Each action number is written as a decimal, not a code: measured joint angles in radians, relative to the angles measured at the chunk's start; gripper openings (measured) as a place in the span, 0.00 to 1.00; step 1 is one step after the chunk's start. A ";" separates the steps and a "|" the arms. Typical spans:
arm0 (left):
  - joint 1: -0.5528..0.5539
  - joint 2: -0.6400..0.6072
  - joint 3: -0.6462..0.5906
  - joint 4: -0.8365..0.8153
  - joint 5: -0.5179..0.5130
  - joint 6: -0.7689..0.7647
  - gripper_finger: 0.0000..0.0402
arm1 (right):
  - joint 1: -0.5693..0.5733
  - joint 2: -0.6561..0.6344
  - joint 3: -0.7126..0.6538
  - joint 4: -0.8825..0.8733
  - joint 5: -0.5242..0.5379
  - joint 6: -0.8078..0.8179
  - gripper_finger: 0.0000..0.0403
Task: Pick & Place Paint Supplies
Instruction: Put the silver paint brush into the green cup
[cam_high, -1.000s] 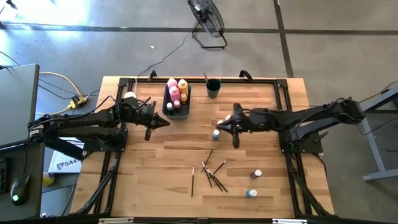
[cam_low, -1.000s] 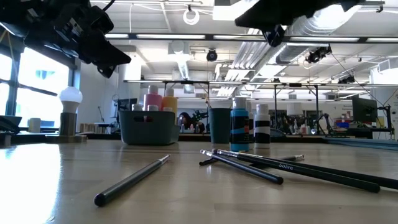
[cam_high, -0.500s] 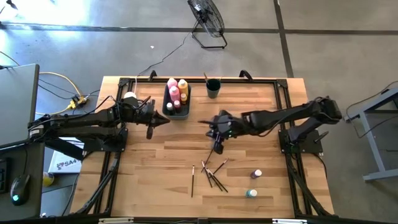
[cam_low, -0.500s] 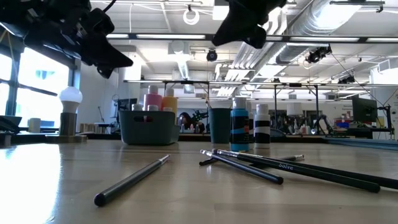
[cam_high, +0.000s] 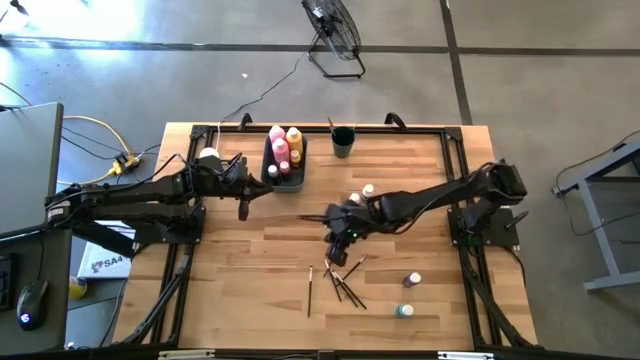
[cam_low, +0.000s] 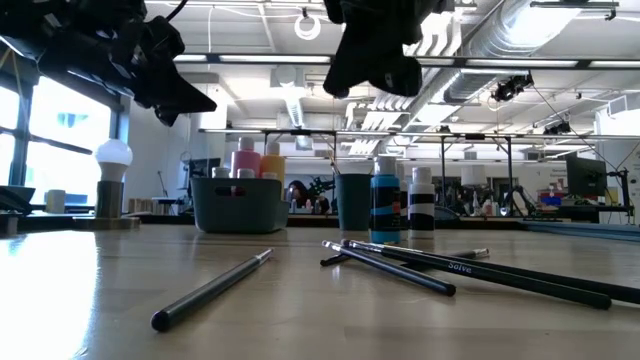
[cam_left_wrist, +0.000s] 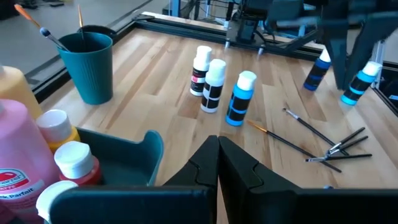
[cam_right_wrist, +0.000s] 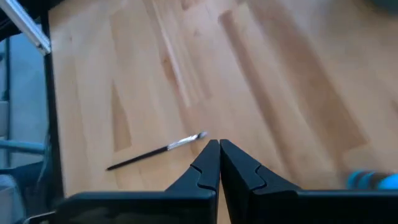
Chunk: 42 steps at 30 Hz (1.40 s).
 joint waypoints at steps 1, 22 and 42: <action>0.000 0.000 0.000 0.000 0.000 0.000 0.01 | 0.004 0.009 0.000 0.003 -0.014 0.016 0.01; 0.000 0.000 0.000 0.012 -0.003 0.000 0.01 | 0.087 0.139 0.177 -0.130 0.092 0.073 0.01; 0.000 0.000 0.001 0.012 0.005 -0.001 0.01 | 0.054 0.372 0.442 -0.433 -0.046 0.214 0.01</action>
